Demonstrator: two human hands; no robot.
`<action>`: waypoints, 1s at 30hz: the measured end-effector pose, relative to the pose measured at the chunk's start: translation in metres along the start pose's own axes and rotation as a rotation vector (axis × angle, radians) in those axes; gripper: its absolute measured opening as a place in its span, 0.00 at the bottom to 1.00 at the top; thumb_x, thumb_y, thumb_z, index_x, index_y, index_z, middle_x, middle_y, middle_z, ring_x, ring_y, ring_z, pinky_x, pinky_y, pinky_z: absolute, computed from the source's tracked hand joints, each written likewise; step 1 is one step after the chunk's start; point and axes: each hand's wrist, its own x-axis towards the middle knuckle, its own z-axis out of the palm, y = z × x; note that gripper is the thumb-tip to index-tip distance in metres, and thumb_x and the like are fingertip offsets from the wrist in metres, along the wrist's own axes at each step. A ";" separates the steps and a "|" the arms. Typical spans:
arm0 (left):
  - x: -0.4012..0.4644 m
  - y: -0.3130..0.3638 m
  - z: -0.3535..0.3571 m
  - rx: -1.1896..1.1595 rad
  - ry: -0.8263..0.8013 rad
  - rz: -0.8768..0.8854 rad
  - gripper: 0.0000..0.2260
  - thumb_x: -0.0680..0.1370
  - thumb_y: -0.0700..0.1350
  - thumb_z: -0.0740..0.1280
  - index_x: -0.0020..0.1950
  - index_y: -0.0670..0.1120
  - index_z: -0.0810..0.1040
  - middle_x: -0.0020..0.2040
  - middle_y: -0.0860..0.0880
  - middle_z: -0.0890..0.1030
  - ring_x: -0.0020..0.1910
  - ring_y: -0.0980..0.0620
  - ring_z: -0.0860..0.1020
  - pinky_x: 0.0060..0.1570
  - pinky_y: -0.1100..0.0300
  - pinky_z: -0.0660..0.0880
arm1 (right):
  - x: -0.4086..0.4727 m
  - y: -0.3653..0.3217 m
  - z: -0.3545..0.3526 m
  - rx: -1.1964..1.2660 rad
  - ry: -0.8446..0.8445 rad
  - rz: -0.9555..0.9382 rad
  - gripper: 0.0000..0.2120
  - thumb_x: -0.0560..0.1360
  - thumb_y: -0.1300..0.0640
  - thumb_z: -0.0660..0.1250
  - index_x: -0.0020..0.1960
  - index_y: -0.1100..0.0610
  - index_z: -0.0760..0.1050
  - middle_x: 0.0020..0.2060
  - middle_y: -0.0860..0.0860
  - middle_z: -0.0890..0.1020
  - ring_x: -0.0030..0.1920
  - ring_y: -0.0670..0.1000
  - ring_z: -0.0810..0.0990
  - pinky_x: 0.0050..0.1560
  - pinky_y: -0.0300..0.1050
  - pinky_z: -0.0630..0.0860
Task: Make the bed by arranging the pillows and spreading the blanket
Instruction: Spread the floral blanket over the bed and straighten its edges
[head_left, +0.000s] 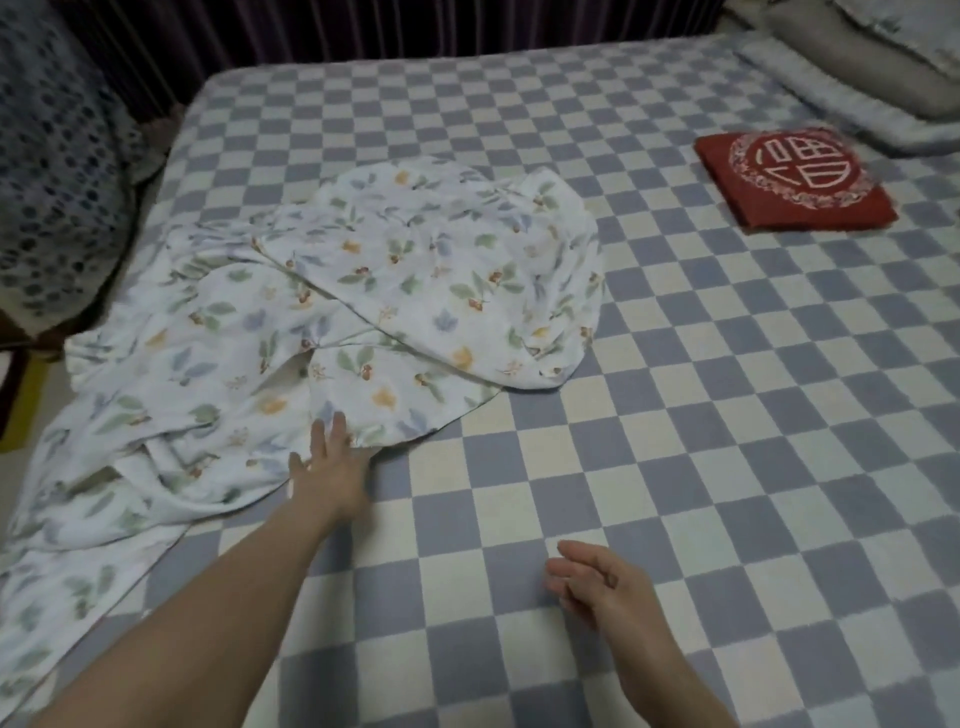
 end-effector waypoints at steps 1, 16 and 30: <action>0.003 0.004 -0.002 -0.040 0.011 -0.017 0.27 0.77 0.43 0.58 0.75 0.49 0.54 0.77 0.44 0.43 0.76 0.42 0.43 0.72 0.41 0.48 | 0.005 0.002 -0.007 -0.007 0.004 0.002 0.09 0.73 0.72 0.63 0.47 0.62 0.77 0.37 0.57 0.82 0.36 0.51 0.80 0.34 0.33 0.76; -0.169 0.169 -0.084 -1.182 -0.011 0.751 0.28 0.68 0.34 0.60 0.68 0.47 0.70 0.53 0.61 0.73 0.55 0.68 0.73 0.59 0.73 0.68 | -0.030 -0.088 0.004 -0.078 0.154 -0.425 0.15 0.74 0.68 0.60 0.47 0.49 0.76 0.41 0.48 0.82 0.41 0.40 0.82 0.41 0.39 0.76; -0.182 0.071 -0.105 -1.018 0.348 0.585 0.32 0.69 0.26 0.57 0.71 0.47 0.64 0.71 0.49 0.64 0.68 0.56 0.63 0.57 0.78 0.59 | -0.159 -0.217 -0.029 0.336 0.305 -0.520 0.10 0.78 0.58 0.62 0.57 0.58 0.76 0.48 0.56 0.82 0.46 0.55 0.81 0.45 0.50 0.79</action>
